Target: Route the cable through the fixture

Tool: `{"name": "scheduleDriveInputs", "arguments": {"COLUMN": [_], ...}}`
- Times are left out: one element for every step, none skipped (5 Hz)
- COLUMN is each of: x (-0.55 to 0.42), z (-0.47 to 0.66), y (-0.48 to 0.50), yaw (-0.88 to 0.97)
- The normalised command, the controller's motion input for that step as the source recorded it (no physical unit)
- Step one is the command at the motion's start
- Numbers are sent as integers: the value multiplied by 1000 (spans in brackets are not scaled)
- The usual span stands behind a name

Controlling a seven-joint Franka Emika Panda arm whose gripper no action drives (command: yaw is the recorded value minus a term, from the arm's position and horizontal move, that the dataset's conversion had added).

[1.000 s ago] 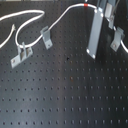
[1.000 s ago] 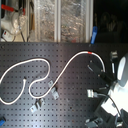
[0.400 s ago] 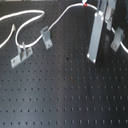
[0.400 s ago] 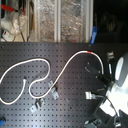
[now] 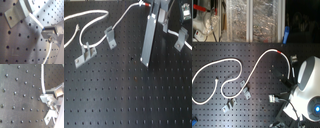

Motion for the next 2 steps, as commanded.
{"name": "scheduleDriveInputs", "arguments": {"x": [0,-5], "z": [36,77], "y": [1,5], "yaw": [0,0]}}
